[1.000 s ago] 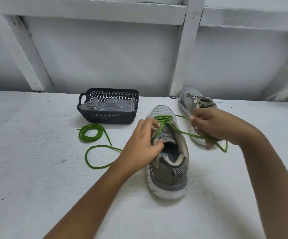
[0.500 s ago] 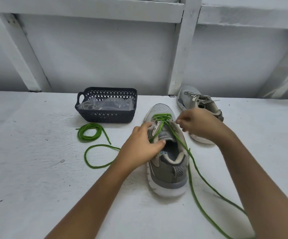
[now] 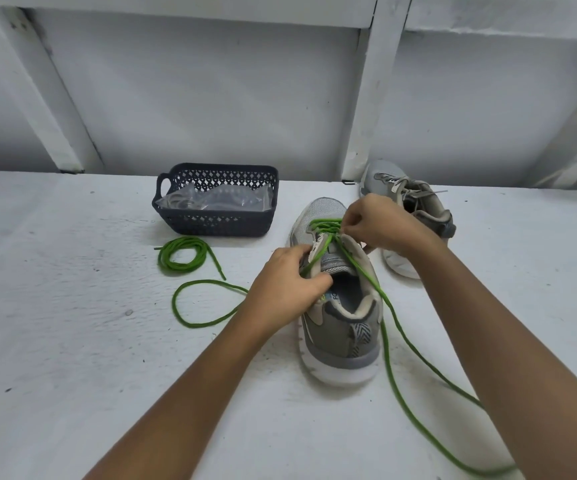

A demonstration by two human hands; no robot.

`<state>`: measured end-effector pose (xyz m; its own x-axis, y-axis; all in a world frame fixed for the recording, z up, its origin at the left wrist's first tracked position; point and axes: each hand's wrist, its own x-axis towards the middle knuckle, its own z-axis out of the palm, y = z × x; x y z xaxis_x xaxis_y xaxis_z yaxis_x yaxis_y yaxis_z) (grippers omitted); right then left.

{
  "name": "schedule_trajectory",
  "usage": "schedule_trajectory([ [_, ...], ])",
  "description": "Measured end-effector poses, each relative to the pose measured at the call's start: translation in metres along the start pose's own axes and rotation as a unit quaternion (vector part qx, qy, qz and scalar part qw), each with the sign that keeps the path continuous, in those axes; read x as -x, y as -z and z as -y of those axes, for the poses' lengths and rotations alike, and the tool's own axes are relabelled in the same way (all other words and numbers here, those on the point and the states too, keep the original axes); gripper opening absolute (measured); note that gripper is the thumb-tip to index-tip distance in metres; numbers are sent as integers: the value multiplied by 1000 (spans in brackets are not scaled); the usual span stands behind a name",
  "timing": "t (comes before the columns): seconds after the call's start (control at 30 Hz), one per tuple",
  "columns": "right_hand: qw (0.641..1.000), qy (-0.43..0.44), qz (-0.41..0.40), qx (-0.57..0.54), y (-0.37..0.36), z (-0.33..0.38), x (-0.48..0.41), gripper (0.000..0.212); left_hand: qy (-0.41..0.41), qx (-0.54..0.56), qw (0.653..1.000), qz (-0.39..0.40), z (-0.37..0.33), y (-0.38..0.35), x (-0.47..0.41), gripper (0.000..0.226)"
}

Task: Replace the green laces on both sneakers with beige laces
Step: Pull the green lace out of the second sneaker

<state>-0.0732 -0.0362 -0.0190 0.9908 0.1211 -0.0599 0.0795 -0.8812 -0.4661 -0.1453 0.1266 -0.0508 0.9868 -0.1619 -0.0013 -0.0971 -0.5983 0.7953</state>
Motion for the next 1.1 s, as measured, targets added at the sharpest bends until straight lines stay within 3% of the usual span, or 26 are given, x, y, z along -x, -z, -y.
schedule_trajectory([
  [0.17, 999, 15, 18, 38, 3, 2, -6, 22, -2, 3, 1000, -5, -1, -1, 2, 37],
  [0.3, 997, 33, -59, 35, -5, 3, -9, 10, 0, 7, 1000, -8, -2, -2, 3, 37],
  [0.37, 997, 27, -75, 21, -9, 1, -9, 15, 3, 12, 1000, -12, -2, -2, 3, 38],
  [0.47, 992, -27, -43, -112, -3, -7, -5, 24, 5, 15, 1000, -16, -1, -3, 3, 40],
  [0.53, 976, -51, 2, -209, 2, -13, -1, 19, 6, 14, 1000, -17, -1, -4, 3, 41],
  [0.67, 987, -19, -14, -160, -6, -15, 0, 6, 8, 20, 999, -25, -1, -5, 3, 39],
  [0.77, 992, -16, -61, -105, -8, -13, -4, 15, 12, 23, 999, -29, -1, -5, 3, 39],
  [0.9, 961, -60, -93, -254, -6, -8, -7, 22, 10, 27, 999, -27, -1, -6, 4, 40],
  [1.0, 963, -67, -62, -255, -4, -13, -4, 28, 10, 31, 999, -28, 0, -6, 4, 37],
  [1.1, 985, -39, -17, -167, -3, -17, 2, 24, 12, 31, 999, -31, 1, -6, 3, 36],
])
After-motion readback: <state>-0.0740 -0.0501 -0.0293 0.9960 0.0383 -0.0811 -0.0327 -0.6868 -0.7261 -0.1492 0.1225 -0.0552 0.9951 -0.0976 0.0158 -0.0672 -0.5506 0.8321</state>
